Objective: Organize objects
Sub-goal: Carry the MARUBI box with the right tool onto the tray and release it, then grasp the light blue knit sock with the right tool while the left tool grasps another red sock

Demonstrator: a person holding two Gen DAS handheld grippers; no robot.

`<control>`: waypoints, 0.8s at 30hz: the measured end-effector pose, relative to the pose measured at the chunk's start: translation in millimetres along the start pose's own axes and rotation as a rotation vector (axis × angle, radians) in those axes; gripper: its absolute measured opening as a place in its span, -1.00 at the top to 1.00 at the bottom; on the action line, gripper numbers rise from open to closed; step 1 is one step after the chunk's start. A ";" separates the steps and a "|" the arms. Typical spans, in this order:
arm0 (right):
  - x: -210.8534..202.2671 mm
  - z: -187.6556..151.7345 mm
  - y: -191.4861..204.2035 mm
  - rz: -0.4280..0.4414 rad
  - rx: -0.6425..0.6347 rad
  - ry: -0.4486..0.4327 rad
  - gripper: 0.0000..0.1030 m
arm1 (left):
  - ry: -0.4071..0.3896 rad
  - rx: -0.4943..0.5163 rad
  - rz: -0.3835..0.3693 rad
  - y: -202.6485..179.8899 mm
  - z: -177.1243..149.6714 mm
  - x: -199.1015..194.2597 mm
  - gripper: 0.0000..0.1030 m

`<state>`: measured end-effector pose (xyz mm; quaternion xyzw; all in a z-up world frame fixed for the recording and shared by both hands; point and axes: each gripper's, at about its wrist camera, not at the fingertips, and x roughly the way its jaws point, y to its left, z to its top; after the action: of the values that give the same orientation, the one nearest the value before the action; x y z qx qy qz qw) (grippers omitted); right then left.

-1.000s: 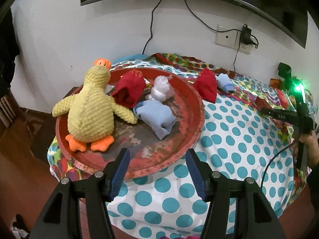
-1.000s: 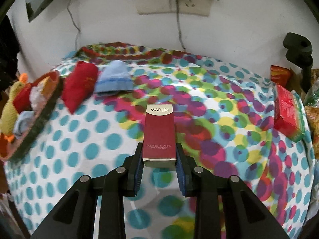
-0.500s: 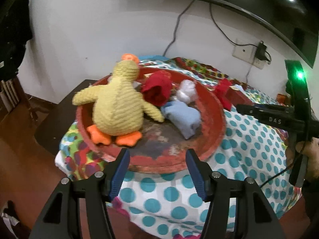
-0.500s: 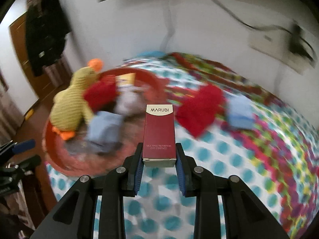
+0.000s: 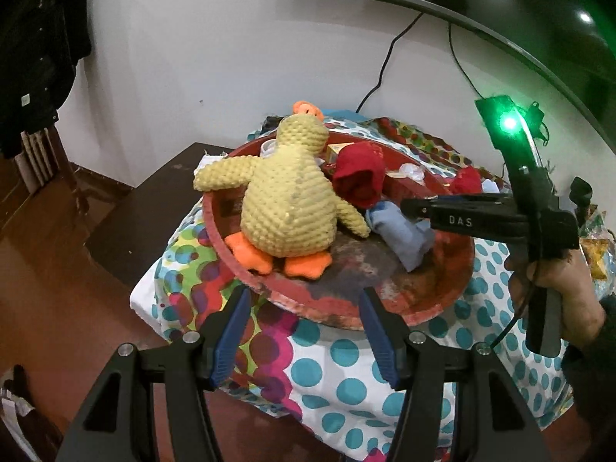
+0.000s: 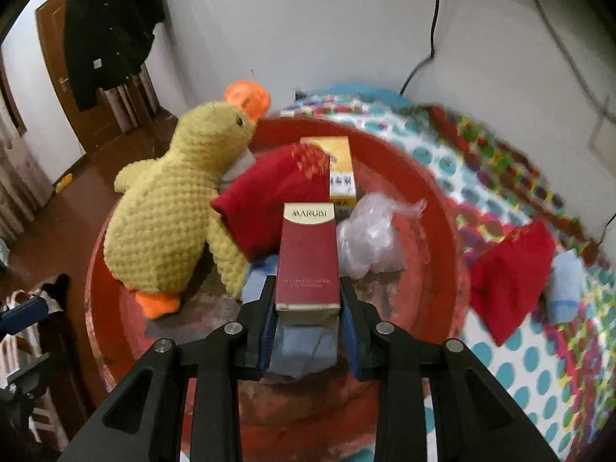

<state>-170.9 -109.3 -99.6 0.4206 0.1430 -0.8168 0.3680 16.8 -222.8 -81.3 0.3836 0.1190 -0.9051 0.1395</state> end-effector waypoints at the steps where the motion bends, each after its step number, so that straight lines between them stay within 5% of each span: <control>1: -3.0 -2.1 -2.3 -0.015 0.000 -0.013 0.07 | -0.001 -0.001 0.002 0.9 0.2 0.7 -0.16; 6: -32.8 -13.2 -30.4 -0.046 0.033 -0.076 -0.02 | 0.000 -0.003 -0.011 -4.5 3.0 6.7 -0.16; 13: -64.4 -36.7 -121.6 -0.170 0.172 -0.090 -0.02 | 0.017 0.062 -0.073 -42.4 11.2 20.5 -0.16; 24: -45.0 -37.2 -211.9 -0.278 0.263 -0.075 -0.06 | 0.002 0.244 -0.173 -137.2 47.4 42.5 -0.16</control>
<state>-285.2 78.4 -102.6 0.4107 0.0780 -0.8865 0.1983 -90.0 -116.9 -65.2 0.3869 0.0407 -0.9211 0.0129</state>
